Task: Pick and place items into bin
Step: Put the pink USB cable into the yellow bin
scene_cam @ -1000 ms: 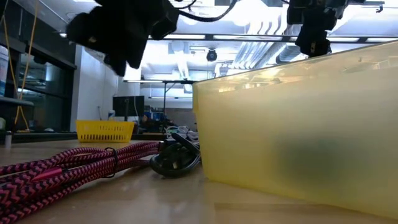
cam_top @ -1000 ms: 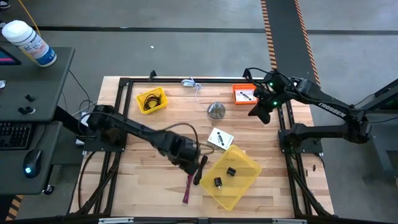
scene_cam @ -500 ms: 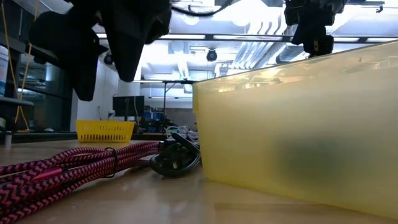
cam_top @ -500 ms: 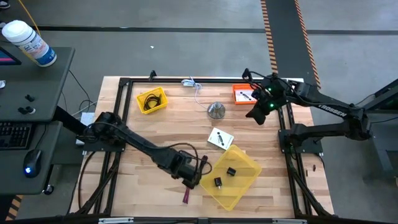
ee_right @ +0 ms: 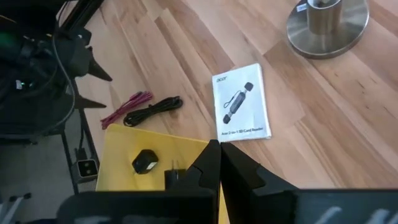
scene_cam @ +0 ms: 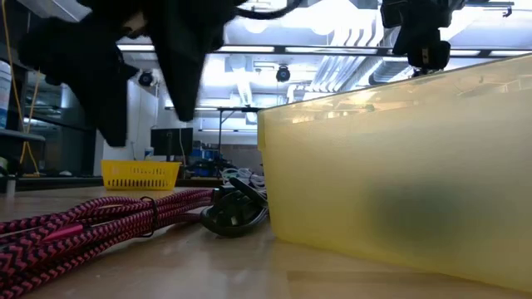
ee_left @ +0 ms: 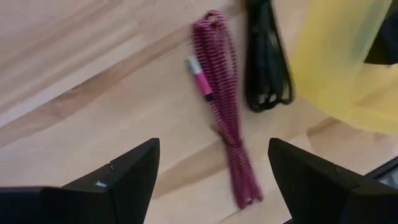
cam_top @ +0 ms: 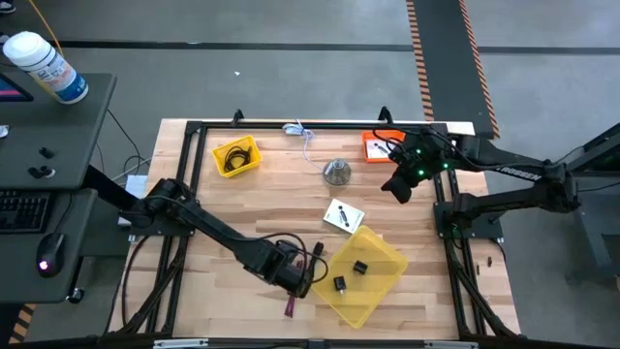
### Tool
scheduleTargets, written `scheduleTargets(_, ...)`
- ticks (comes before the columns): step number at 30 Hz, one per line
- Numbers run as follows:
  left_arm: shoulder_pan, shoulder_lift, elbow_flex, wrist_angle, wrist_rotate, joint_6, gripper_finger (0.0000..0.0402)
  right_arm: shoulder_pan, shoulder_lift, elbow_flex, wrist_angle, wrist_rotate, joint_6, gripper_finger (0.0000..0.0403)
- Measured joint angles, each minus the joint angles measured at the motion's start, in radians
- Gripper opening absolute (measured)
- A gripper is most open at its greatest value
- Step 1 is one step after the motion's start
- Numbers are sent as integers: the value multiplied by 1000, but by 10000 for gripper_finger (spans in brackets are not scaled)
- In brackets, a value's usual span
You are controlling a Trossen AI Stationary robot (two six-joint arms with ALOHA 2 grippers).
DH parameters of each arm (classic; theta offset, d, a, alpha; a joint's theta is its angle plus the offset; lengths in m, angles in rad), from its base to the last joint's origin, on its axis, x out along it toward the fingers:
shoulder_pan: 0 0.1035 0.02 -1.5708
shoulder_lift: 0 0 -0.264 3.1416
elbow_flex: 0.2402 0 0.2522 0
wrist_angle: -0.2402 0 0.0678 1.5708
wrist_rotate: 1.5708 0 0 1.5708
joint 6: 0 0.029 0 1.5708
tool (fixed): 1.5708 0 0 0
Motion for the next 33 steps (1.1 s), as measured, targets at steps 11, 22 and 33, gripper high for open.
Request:
scheduleTargets(11,28,88,0,3,1,-96,284,34,0,0,0,24,-63,0)
scheduleTargets(22,73,95,0,43,-7,-130,284,34,0,-1,-1,21,-194,0)
scheduleTargets(33,92,143,2,22,-12,-114,284,34,0,-1,-3,19,-240,0)
